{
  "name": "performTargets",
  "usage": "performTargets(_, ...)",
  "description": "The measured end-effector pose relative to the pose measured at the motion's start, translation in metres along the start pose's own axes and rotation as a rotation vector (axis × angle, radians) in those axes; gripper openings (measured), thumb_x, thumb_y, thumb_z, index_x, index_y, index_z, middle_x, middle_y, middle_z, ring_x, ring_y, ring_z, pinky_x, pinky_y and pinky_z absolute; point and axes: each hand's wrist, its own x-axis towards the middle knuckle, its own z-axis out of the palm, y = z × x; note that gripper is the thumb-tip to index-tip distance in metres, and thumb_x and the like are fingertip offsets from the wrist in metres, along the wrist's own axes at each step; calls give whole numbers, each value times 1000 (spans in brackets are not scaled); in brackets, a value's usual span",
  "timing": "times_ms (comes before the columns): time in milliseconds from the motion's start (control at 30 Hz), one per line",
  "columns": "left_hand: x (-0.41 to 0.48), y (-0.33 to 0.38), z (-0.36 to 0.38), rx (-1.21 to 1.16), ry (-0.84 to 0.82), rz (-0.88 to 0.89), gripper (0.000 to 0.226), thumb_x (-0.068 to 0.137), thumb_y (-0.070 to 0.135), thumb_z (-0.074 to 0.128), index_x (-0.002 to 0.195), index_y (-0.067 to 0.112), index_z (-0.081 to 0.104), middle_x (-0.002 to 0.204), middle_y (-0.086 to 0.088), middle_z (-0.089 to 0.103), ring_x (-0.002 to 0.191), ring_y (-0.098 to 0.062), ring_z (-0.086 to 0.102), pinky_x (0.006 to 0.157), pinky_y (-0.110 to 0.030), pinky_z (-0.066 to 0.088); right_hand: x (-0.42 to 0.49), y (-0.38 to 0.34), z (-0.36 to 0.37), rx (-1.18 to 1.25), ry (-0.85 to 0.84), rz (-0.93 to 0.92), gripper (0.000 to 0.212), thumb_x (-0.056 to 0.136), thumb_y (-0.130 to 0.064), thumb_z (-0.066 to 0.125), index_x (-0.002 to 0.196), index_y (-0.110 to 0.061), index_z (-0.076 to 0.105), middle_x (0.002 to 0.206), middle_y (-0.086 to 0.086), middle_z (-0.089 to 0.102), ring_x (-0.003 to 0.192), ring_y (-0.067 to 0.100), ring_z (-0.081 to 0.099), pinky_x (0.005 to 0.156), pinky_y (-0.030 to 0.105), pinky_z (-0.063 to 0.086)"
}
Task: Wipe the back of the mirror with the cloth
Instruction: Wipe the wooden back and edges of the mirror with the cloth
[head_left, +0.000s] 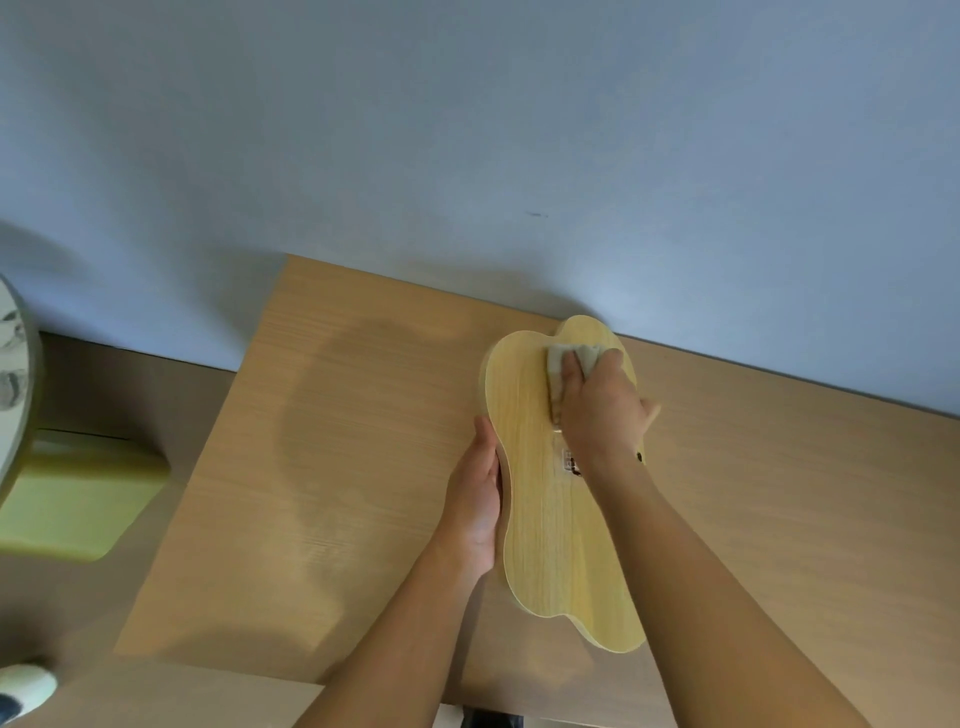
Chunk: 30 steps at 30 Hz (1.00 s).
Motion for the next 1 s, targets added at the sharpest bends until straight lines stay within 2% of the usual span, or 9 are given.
performTargets(167,-1,2,0,-30,-9,20,51,84,74,48,98,43,87,115,6,85,107,-12,80,87,-36,60,0,-26,-14,320,-14,-80,34,104,-53,40,93,-21,42,67,-13,57,65,18,62,88,47,41)
performTargets(267,-1,1,1,-45,-21,30,46,81,73,52,93,45,87,109,10,86,102,-8,81,81,-30,61,-14,-54,-12,311,-57,-239,35,102,-57,37,94,-24,40,72,-8,63,67,19,62,90,47,39)
performTargets(367,-3,2,1,-55,9,41,48,85,69,54,106,40,86,121,5,84,116,-14,77,97,-39,59,-14,-55,-2,227,-104,-291,36,104,-55,36,99,-20,44,80,-2,69,73,21,66,87,42,32)
performTargets(533,-2,5,0,-90,19,39,67,86,68,56,139,30,69,145,-3,72,137,-28,63,119,-55,45,17,-6,12,201,-106,-129,40,104,-53,38,100,-14,46,64,1,61,70,34,65,83,44,39)
performTargets(600,-1,5,-2,-81,36,39,65,85,67,56,136,31,71,143,-1,73,136,-24,65,117,-52,48,30,20,18,138,-107,-19,39,105,-54,37,96,-16,41,60,-3,55,71,37,62,84,42,36)
performTargets(667,-1,4,-3,-69,33,38,50,85,68,55,118,40,82,131,8,79,122,-14,74,99,-38,60,41,48,23,78,-107,74,40,105,-54,34,99,-15,41,66,2,61,79,38,65,93,47,37)
performTargets(767,0,4,-6,-53,35,22,41,83,70,57,103,48,85,122,16,82,109,-3,77,82,-26,62,53,81,24,9,-96,205,39,106,-54,31,101,-17,39,81,10,67,88,37,69,95,49,35)
performTargets(900,1,5,-7,-42,66,14,48,79,72,59,113,45,80,119,16,83,116,-12,76,91,-34,59,57,89,13,98,-51,210,35,106,-50,37,100,-16,39,82,5,61,88,39,68,96,51,42)
performTargets(1000,1,5,-8,-41,87,16,55,81,71,58,121,40,77,125,11,82,121,-18,74,101,-43,56,41,57,2,298,-47,82,40,102,-56,43,102,-16,47,80,2,64,81,37,67,79,50,54)
